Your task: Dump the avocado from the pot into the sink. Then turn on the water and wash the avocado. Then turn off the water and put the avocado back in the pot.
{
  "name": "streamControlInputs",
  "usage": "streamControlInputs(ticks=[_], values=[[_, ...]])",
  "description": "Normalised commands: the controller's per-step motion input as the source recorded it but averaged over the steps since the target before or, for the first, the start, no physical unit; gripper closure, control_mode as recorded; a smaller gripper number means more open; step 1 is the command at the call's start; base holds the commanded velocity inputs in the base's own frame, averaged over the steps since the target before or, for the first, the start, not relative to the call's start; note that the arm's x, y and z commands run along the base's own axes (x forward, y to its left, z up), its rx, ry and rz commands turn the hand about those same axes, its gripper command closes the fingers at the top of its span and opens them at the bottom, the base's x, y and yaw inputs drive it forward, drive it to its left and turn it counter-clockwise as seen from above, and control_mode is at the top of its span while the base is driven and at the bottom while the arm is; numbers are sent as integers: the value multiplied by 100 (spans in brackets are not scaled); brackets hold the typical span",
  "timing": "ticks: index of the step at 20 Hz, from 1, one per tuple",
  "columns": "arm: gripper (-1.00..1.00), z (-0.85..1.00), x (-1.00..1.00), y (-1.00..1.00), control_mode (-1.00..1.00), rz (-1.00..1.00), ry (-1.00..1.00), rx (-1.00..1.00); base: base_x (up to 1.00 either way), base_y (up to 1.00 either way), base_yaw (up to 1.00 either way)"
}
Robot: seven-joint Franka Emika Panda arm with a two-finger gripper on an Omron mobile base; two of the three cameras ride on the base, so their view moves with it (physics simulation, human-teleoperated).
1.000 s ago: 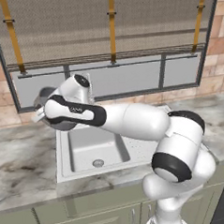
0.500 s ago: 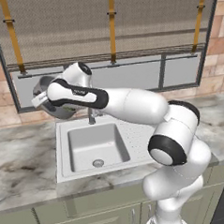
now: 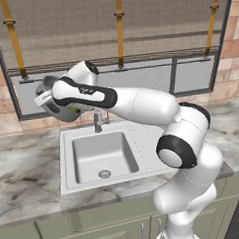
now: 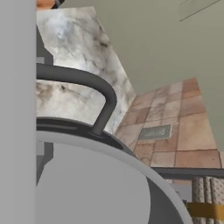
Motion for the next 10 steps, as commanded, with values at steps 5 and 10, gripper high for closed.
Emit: streamControlInputs(ticks=[5,10], values=[[100,10,24,-8,-100,4,0,15,0,0,0],[100,15,1,-13,-100,5,0,14,0,0,0]])
